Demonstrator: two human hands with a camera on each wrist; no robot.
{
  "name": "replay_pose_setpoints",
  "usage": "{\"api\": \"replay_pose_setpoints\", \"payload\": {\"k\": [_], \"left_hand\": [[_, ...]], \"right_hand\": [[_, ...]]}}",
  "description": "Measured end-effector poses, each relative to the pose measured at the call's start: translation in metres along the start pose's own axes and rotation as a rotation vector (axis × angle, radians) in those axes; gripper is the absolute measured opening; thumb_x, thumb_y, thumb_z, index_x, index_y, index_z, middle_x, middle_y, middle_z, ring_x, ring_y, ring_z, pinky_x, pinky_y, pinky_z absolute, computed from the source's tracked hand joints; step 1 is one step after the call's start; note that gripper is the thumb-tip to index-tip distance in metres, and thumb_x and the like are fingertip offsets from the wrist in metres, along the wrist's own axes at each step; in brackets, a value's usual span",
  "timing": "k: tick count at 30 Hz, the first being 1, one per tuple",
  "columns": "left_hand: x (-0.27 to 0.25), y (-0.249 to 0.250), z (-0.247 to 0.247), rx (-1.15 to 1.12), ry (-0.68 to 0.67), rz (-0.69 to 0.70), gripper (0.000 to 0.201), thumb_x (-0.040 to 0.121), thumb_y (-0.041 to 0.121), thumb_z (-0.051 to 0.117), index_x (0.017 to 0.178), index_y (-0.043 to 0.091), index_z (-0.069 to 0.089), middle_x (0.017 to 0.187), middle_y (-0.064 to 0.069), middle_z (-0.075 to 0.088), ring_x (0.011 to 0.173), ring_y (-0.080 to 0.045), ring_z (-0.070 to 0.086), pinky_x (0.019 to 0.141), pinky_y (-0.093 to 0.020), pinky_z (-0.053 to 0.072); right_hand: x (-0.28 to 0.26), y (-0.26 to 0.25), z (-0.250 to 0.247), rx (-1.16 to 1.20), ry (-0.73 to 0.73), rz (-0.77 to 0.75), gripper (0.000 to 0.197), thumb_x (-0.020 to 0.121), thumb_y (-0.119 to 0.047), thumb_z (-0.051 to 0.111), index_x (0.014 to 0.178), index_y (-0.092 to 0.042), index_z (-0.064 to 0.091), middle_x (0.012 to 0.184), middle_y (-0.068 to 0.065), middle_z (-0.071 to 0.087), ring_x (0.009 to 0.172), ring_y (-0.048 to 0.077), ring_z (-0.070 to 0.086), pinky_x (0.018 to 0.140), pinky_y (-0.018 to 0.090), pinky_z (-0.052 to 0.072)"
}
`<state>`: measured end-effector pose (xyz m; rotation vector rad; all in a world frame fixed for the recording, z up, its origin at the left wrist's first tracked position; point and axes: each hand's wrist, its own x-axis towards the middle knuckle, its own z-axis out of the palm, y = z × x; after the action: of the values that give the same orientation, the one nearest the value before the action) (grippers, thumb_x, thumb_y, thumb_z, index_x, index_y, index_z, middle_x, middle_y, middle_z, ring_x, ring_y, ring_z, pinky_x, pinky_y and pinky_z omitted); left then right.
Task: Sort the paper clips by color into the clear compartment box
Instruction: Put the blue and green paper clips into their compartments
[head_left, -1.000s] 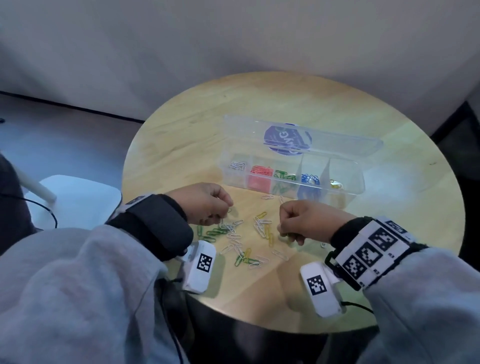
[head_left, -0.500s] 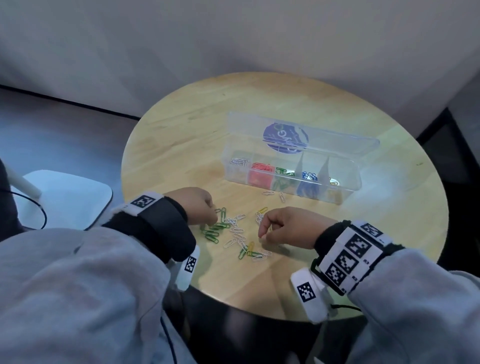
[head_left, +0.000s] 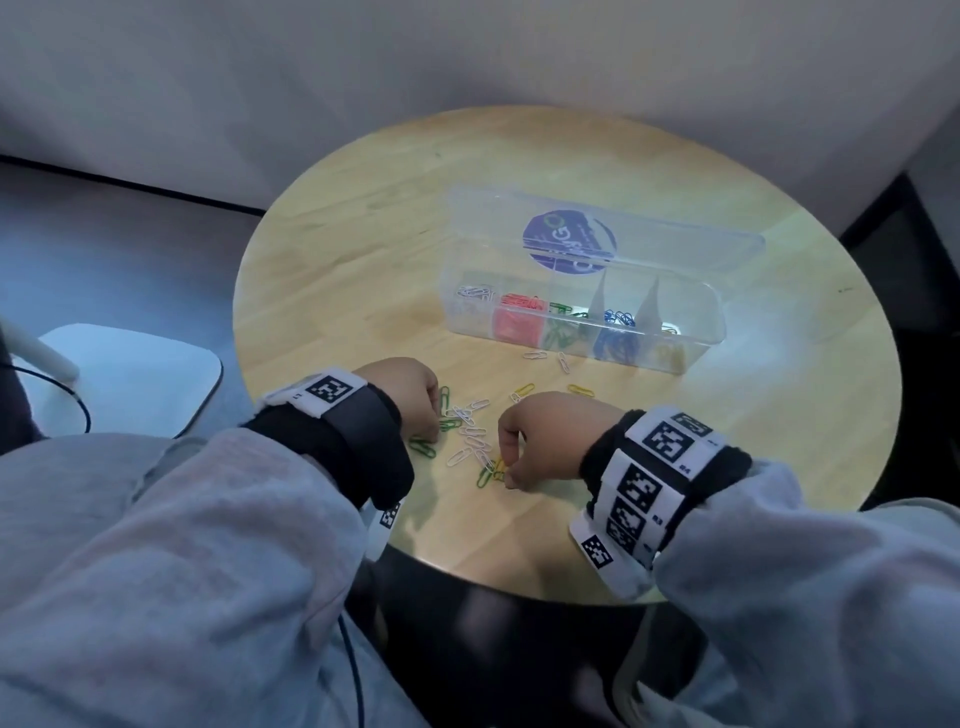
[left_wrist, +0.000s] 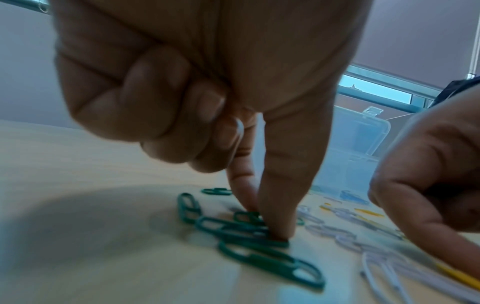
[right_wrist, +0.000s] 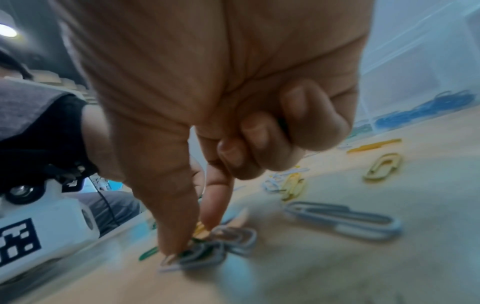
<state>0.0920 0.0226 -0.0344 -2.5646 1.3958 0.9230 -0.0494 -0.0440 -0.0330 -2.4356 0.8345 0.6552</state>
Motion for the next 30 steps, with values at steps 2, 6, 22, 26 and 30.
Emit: {"api": "replay_pose_setpoints", "payload": {"k": [2, 6, 22, 26, 30], "left_hand": [[0.002, 0.001, 0.001, 0.006, -0.005, -0.011, 0.007, 0.081, 0.014, 0.065, 0.084, 0.019, 0.063, 0.084, 0.001, 0.060, 0.079, -0.018, 0.052, 0.057, -0.021, 0.036], [0.006, 0.000, 0.002, -0.004, -0.020, -0.036, 0.005, 0.080, 0.014, 0.066, 0.083, 0.017, 0.068, 0.081, -0.002, 0.060, 0.074, -0.020, 0.051, 0.066, -0.023, 0.038], [0.003, -0.013, -0.023, -0.619, -0.095, 0.054, 0.029, 0.079, 0.001, 0.065, 0.058, 0.014, 0.049, 0.059, -0.004, 0.057, 0.054, -0.015, 0.045, 0.056, -0.021, 0.040], [0.002, -0.016, -0.030, -0.878, -0.082, 0.076, 0.037, 0.082, -0.011, 0.054, 0.056, 0.012, 0.042, 0.052, -0.004, 0.053, 0.041, -0.007, 0.045, 0.039, -0.012, 0.034], [0.001, -0.016, -0.030, -0.911, -0.122, 0.110, 0.036, 0.082, -0.013, 0.053, 0.058, 0.012, 0.043, 0.059, -0.005, 0.052, 0.050, -0.009, 0.048, 0.043, -0.012, 0.038]], "right_hand": [[0.001, -0.002, 0.003, -0.044, 0.019, -0.006, 0.015, 0.083, -0.023, 0.066, 0.094, -0.013, 0.065, 0.096, 0.000, 0.065, 0.086, 0.018, 0.058, 0.060, 0.023, 0.042], [0.004, -0.004, 0.004, -0.116, 0.016, 0.003, 0.020, 0.081, -0.011, 0.057, 0.097, -0.013, 0.068, 0.101, 0.003, 0.067, 0.092, 0.022, 0.063, 0.072, 0.030, 0.052], [-0.002, 0.037, -0.020, 0.368, 0.101, 0.050, 0.017, 0.077, -0.013, 0.066, 0.064, -0.020, 0.057, 0.060, -0.007, 0.055, 0.054, 0.008, 0.048, 0.056, 0.019, 0.042], [-0.002, 0.045, -0.018, 0.778, 0.057, 0.026, 0.023, 0.080, 0.001, 0.063, 0.066, -0.014, 0.053, 0.059, 0.002, 0.057, 0.049, 0.012, 0.047, 0.053, 0.021, 0.042], [0.005, 0.044, -0.011, 1.053, 0.034, -0.019, 0.024, 0.084, 0.013, 0.054, 0.084, -0.011, 0.058, 0.054, 0.002, 0.055, 0.046, 0.011, 0.051, 0.046, 0.018, 0.046]]}}
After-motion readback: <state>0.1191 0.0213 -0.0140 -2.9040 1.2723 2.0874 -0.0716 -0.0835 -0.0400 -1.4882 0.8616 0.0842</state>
